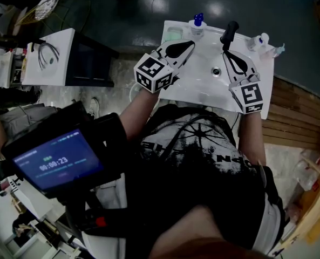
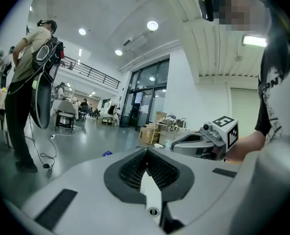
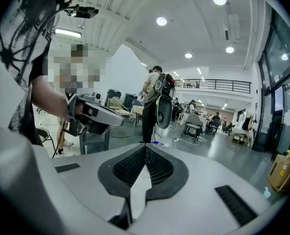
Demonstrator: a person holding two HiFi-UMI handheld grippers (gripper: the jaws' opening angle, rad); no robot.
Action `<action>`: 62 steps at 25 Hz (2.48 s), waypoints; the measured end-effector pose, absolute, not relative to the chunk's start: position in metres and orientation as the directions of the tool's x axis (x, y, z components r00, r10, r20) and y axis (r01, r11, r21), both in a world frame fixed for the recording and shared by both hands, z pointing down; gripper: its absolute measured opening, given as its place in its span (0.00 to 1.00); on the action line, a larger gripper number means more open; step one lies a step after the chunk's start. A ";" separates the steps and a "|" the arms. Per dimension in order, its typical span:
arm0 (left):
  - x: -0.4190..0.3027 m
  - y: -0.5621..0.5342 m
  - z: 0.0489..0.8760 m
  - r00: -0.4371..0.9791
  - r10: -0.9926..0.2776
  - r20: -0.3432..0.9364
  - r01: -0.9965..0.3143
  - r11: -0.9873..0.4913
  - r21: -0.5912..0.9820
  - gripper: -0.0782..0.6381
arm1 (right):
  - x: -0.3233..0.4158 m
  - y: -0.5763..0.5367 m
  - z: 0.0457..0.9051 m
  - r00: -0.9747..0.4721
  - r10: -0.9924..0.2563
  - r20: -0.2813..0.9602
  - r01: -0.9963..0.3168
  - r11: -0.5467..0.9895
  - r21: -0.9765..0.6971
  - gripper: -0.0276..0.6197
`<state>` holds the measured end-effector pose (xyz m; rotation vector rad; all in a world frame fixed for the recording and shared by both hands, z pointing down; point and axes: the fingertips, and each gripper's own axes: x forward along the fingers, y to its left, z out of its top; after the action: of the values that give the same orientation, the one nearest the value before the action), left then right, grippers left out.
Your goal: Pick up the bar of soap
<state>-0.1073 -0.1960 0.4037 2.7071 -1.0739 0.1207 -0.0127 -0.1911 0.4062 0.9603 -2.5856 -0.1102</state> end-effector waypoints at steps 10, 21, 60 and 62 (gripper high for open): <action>-0.154 -0.203 0.421 0.698 -0.692 0.184 -0.715 -0.663 0.219 0.12 | -0.051 -0.201 0.417 -0.719 -0.610 0.332 -0.583 0.790 0.188 0.07; -0.213 -0.215 0.455 0.658 -0.702 0.272 -0.752 -0.603 0.266 0.12 | -0.110 -0.218 0.445 -0.752 -0.534 0.387 -0.516 0.842 0.158 0.07; -0.230 -0.292 0.634 0.792 -0.290 0.537 -0.608 -0.453 0.652 0.37 | -0.229 -0.290 0.644 -0.567 -0.202 0.799 -0.268 0.962 0.053 0.46; -0.231 -0.294 0.638 0.790 -0.292 0.539 -0.611 -0.448 0.653 0.37 | -0.231 -0.291 0.647 -0.567 -0.204 0.798 -0.270 0.961 0.054 0.46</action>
<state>-0.2310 -0.2941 0.6381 2.0584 -0.6705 0.4378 -0.2314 -0.2915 0.6469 0.3326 -2.1910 0.0919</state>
